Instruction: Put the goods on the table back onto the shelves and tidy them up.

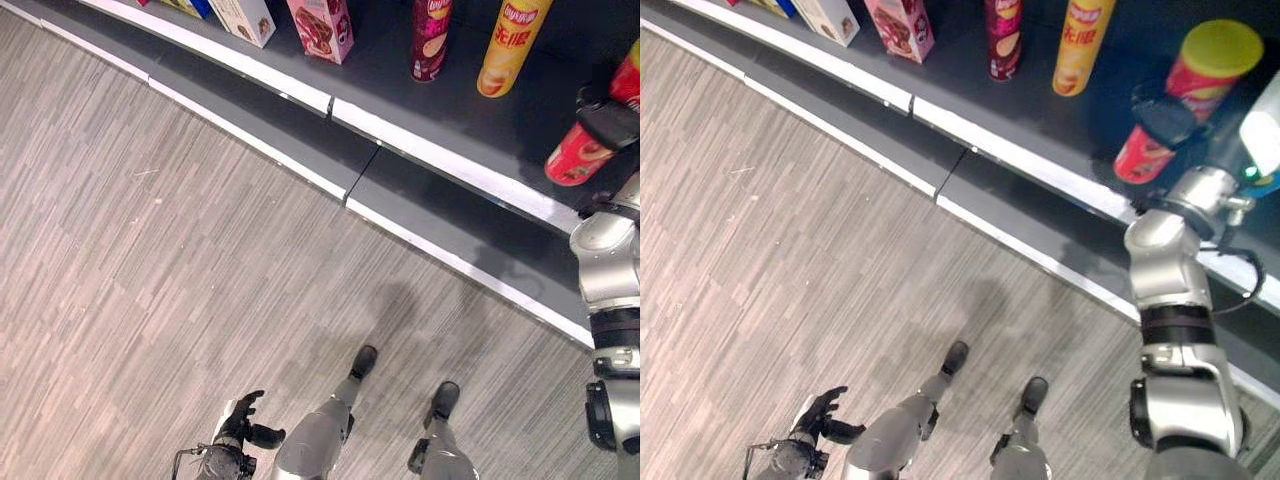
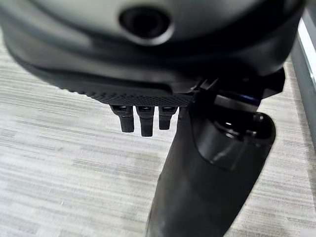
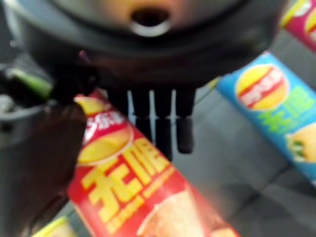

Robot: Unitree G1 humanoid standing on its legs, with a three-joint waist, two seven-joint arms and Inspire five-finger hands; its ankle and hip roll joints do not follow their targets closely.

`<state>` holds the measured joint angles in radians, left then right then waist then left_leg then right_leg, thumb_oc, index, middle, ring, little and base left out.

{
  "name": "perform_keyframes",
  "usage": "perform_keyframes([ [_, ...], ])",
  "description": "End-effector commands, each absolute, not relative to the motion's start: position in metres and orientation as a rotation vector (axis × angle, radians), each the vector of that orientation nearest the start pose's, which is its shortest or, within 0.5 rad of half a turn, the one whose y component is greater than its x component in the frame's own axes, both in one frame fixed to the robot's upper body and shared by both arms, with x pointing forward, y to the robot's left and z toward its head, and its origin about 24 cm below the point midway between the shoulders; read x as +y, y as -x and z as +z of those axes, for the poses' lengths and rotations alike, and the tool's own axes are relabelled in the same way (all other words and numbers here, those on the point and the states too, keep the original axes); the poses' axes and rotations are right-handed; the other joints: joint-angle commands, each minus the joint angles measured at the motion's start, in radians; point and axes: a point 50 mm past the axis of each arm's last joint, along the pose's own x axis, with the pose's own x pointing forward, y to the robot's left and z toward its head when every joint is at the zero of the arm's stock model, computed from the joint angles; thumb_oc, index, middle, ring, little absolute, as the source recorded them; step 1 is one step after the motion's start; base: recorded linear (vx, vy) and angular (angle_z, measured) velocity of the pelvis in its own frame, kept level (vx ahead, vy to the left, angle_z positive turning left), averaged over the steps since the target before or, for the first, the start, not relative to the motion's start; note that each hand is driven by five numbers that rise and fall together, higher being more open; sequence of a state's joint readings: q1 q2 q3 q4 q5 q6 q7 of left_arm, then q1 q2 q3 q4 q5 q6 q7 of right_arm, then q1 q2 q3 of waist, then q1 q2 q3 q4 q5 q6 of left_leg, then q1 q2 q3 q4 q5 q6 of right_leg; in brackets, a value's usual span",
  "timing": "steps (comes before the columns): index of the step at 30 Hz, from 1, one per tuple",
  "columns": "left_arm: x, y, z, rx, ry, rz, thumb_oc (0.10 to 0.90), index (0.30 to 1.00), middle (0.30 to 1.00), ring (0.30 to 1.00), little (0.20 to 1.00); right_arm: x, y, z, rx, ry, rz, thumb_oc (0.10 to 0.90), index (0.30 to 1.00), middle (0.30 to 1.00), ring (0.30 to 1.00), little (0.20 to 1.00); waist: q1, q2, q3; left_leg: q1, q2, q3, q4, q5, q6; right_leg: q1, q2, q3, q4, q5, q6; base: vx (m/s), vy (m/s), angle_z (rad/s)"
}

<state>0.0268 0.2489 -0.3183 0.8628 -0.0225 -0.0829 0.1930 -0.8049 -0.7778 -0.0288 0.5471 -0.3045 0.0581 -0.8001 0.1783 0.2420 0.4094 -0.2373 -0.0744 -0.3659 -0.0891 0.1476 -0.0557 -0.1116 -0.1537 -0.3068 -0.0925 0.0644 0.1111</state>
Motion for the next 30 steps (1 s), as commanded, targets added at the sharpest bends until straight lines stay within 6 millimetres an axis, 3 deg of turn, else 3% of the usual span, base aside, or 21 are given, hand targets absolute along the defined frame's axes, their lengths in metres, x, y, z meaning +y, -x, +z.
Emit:
perform_keyframes([
  [1,0.219,-0.146,-0.128,0.811,-0.464,0.026,0.8,0.9,0.9,0.9,0.9,-0.319,-0.298,0.347,-0.946,0.793,-1.21,0.4,0.3,0.3,0.3,0.3,0.018,0.002,-0.075,-0.013,0.064,0.067,0.002,-0.056,-0.023,-0.155,-0.073,0.096,0.239,-0.122,0.033,0.0,-0.044,-0.04],
  [8,0.221,-0.154,-0.121,0.763,-0.392,0.072,0.8,0.9,0.9,0.9,0.9,-0.328,-0.293,0.373,-0.966,0.742,-1.262,0.4,0.3,0.3,0.3,0.3,0.042,0.023,-0.06,-0.056,0.061,0.073,0.002,-0.051,-0.027,-0.228,-0.074,0.112,0.272,-0.124,0.033,0.0,-0.003,0.0],
  [13,0.217,-0.164,-0.114,0.71,-0.378,0.063,0.8,0.9,0.9,0.9,0.9,-0.327,-0.291,0.38,-0.983,0.752,-1.269,0.4,0.3,0.3,0.3,0.3,0.042,0.03,-0.054,-0.07,0.059,0.071,0.002,-0.05,-0.028,-0.244,-0.074,0.119,0.277,-0.129,0.033,0.01,-0.007,-0.01],
  [19,0.212,-0.186,-0.096,0.591,-0.366,0.057,0.8,0.9,0.9,0.9,0.9,-0.325,-0.288,0.394,-1.007,0.826,-1.288,0.4,0.3,0.3,0.3,0.3,0.045,0.042,-0.042,-0.086,0.048,0.069,0.004,-0.052,-0.023,-0.288,-0.078,0.14,0.311,-0.137,0.033,0.0,0.0,0.0],
  [30,0.215,-0.185,-0.094,0.583,-0.388,0.052,0.8,0.9,0.9,0.9,0.9,-0.337,-0.281,0.403,-0.98,0.911,-1.347,0.4,0.3,0.3,0.3,0.3,0.043,0.047,-0.04,-0.093,0.039,0.062,0.004,-0.054,-0.023,-0.299,-0.087,0.143,0.32,-0.142,0.036,0.01,-0.005,0.13],
])
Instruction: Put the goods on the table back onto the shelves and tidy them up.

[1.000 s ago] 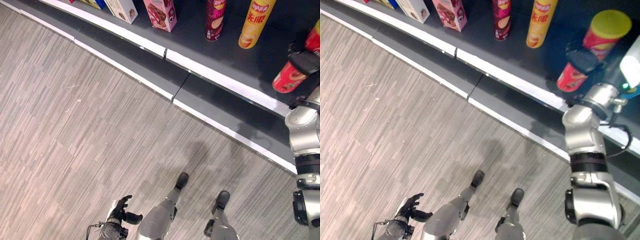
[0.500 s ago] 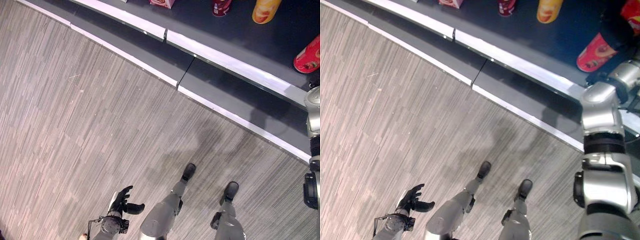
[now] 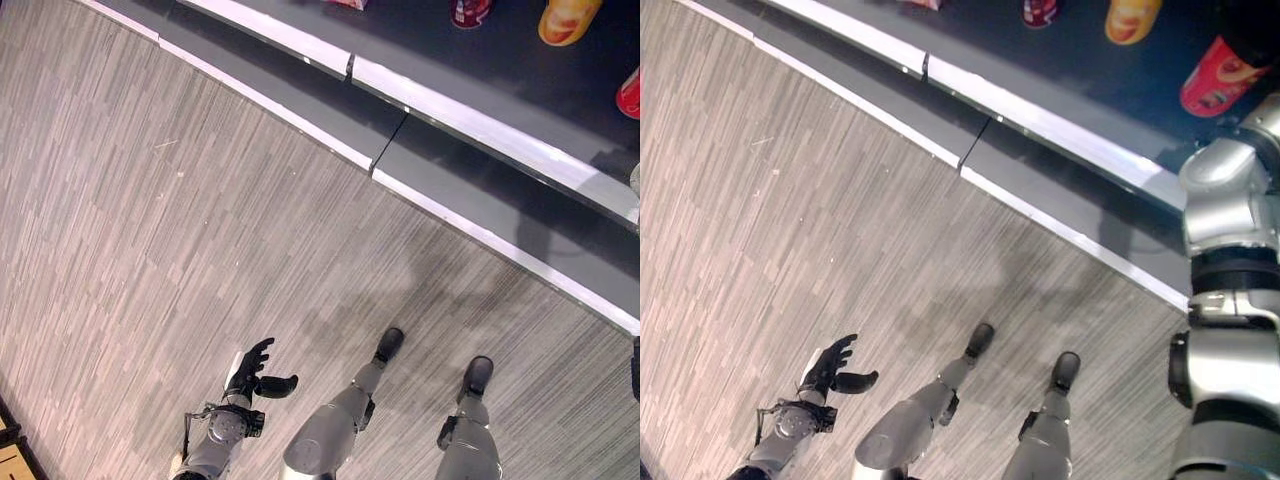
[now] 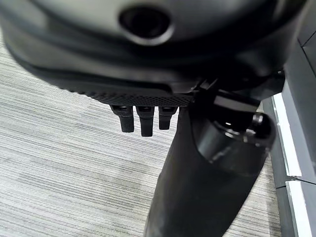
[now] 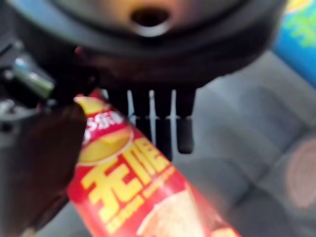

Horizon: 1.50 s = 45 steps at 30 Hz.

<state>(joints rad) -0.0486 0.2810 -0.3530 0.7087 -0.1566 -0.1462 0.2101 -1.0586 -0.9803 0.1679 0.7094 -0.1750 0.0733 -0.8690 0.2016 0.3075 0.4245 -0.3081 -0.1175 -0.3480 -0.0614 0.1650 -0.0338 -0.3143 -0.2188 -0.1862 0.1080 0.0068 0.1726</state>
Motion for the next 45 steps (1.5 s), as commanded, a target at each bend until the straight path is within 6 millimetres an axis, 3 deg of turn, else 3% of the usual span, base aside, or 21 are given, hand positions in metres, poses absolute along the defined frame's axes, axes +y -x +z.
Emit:
perform_keyframes([
  [1,0.215,-0.186,-0.094,0.582,-0.388,0.054,0.8,0.9,0.9,0.9,0.9,-0.337,-0.281,0.403,-0.976,0.911,-1.349,0.4,0.3,0.3,0.3,0.3,0.019,-0.019,-0.055,-0.022,0.081,0.044,-0.024,-0.071,-0.045,-0.096,-0.022,0.022,0.119,-0.084,-0.025,0.0,-0.009,0.04],
  [20,0.217,-0.188,-0.093,0.575,-0.397,0.075,0.8,0.9,0.9,0.9,0.9,-0.346,-0.294,0.382,-0.865,0.88,-1.322,0.406,0.309,0.309,0.309,0.309,0.0,-0.028,-0.027,-0.03,0.081,0.055,-0.025,-0.069,-0.049,-0.098,-0.024,0.026,0.107,-0.067,-0.021,0.0,-0.002,0.01],
  [21,0.217,-0.188,-0.093,0.573,-0.395,0.074,0.8,0.9,0.9,0.9,0.9,-0.346,-0.295,0.381,-0.861,0.873,-1.318,0.8,0.9,0.9,0.9,0.9,0.001,-0.029,-0.026,-0.031,0.082,0.055,-0.025,-0.069,-0.048,-0.098,-0.024,0.027,0.106,-0.066,-0.021,-0.01,-0.003,-0.06],
  [36,0.217,-0.19,-0.092,0.57,-0.389,0.086,0.8,0.9,0.9,0.9,0.9,-0.349,-0.299,0.372,-0.83,0.78,-1.319,0.8,0.9,0.9,0.9,0.9,-0.007,-0.035,-0.018,-0.034,0.084,0.063,-0.026,-0.07,-0.05,-0.098,-0.021,0.026,0.1,-0.063,-0.02,0.0,0.0,0.0],
  [45,0.214,-0.191,-0.094,0.582,-0.38,0.095,0.8,0.9,0.9,0.9,0.9,-0.351,-0.319,0.323,-0.69,0.488,-1.252,0.8,0.9,0.9,0.9,0.9,-0.015,-0.045,-0.002,-0.035,0.09,0.071,-0.026,-0.075,-0.049,-0.093,-0.019,0.025,0.081,-0.053,-0.019,0.0,0.0,0.0],
])
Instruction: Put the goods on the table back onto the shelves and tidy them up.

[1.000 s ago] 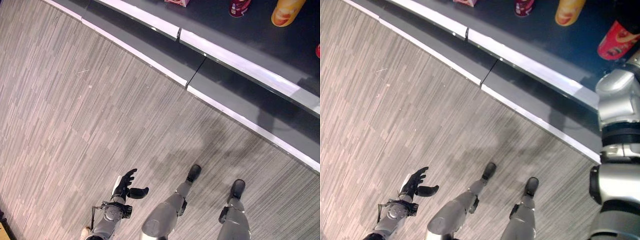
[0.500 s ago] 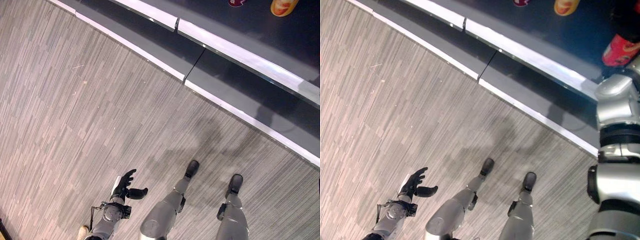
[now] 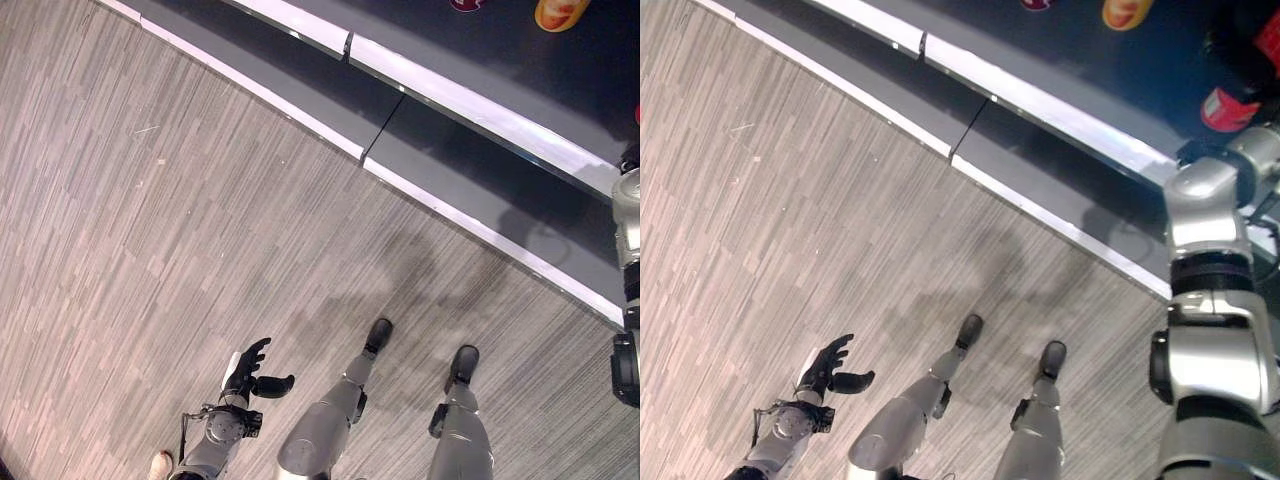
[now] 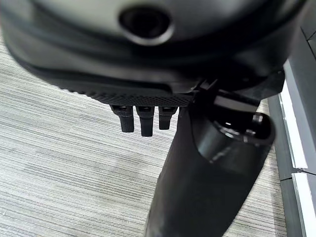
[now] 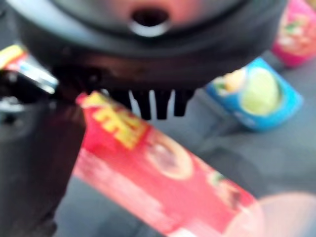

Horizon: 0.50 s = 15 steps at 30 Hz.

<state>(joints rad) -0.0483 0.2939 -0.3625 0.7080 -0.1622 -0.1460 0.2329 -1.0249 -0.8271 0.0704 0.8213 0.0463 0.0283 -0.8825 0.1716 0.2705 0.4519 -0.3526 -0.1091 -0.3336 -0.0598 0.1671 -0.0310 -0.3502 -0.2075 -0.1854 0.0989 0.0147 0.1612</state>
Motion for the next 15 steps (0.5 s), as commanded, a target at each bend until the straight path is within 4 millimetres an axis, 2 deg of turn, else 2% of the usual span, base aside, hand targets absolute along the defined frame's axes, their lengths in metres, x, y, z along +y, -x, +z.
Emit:
perform_keyframes([
  [1,0.214,-0.19,-0.094,0.582,-0.38,0.095,0.8,0.9,0.9,0.9,0.9,-0.352,-0.32,0.32,-0.678,0.467,-1.247,0.8,0.9,0.9,0.9,0.9,0.016,-0.009,-0.028,0.008,0.082,0.058,-0.027,-0.077,-0.052,-0.057,-0.029,0.024,0.087,-0.059,-0.006,0.0,0.0,0.0],
  [9,0.214,-0.19,-0.094,0.584,-0.379,0.093,0.8,0.9,0.9,0.9,0.9,-0.354,-0.327,0.307,-0.622,0.354,-1.22,0.8,0.9,0.9,0.9,0.9,0.018,-0.014,-0.021,0.008,0.083,0.06,-0.027,-0.079,-0.052,-0.053,-0.028,0.023,0.082,-0.058,-0.006,0.0,0.0,0.0],
  [15,0.214,-0.19,-0.094,0.586,-0.376,0.091,0.8,0.9,0.9,0.9,0.9,-0.354,-0.329,0.31,-0.619,0.315,-1.208,0.8,0.9,0.9,0.9,0.9,0.024,-0.014,-0.022,0.008,0.081,0.06,-0.027,-0.079,-0.052,-0.052,-0.028,0.025,0.083,-0.059,-0.006,0.0,0.0,0.0],
])
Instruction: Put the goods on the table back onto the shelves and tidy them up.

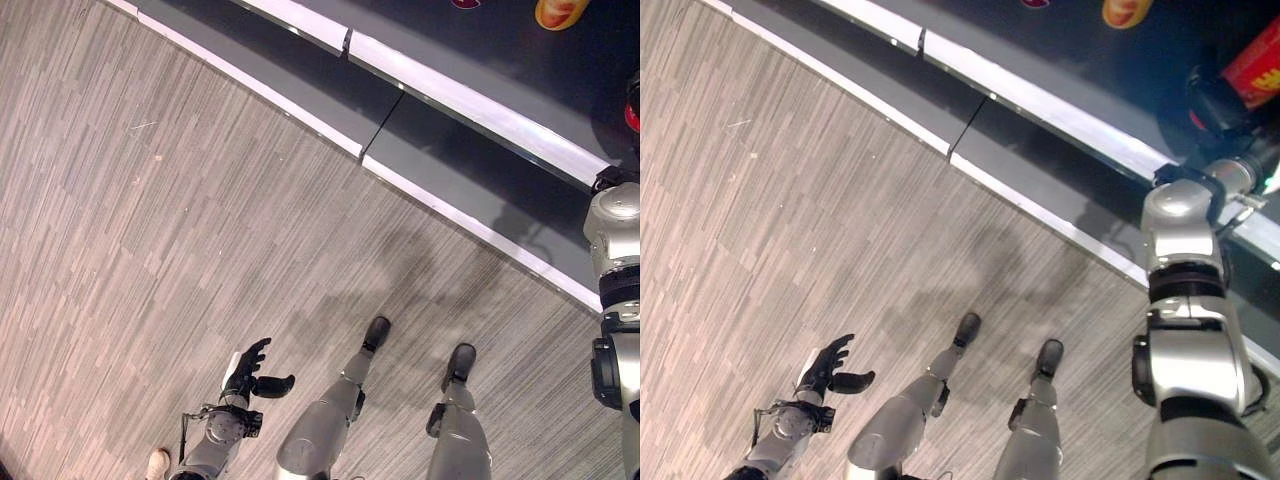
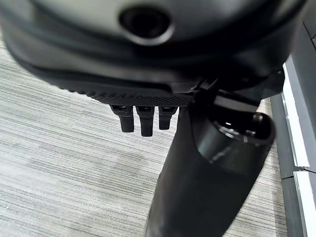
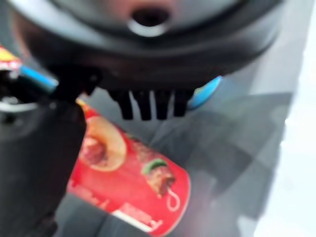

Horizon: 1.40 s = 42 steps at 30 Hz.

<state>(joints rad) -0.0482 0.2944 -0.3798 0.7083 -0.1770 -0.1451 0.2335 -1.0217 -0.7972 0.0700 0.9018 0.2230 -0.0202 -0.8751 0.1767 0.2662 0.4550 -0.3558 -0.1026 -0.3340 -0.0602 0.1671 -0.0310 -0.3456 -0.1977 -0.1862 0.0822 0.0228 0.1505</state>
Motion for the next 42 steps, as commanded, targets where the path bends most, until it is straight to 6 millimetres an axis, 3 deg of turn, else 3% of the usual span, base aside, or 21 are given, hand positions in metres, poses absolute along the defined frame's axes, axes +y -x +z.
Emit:
perform_keyframes([
  [1,0.214,-0.19,-0.094,0.586,-0.376,0.091,0.8,0.9,0.9,0.9,0.9,-0.353,-0.329,0.309,-0.617,0.316,-1.202,0.8,0.9,0.9,0.9,0.9,0.02,-0.009,-0.026,0.012,0.074,0.058,-0.027,-0.08,-0.052,-0.057,-0.037,0.025,0.102,-0.069,0.004,0.0,0.0,0.0],
  [17,0.216,-0.189,-0.094,0.595,-0.364,0.106,0.8,0.9,0.9,0.9,0.9,-0.349,-0.338,0.306,-0.573,0.357,-1.126,0.8,0.9,0.9,0.9,0.9,0.022,-0.023,-0.022,0.012,0.077,0.059,-0.027,-0.081,-0.054,-0.064,-0.032,0.025,0.112,-0.07,0.003,0.0,0.0,0.0],
  [42,0.219,-0.186,-0.094,0.59,-0.35,0.121,0.8,0.9,0.9,0.9,0.9,-0.351,-0.351,0.292,-0.42,0.615,-1.005,0.8,0.9,0.9,0.9,0.9,0.014,-0.055,-0.009,0.004,0.086,0.072,-0.027,-0.076,-0.061,-0.074,-0.025,0.028,0.109,-0.055,0.004,0.0,0.0,0.0],
])
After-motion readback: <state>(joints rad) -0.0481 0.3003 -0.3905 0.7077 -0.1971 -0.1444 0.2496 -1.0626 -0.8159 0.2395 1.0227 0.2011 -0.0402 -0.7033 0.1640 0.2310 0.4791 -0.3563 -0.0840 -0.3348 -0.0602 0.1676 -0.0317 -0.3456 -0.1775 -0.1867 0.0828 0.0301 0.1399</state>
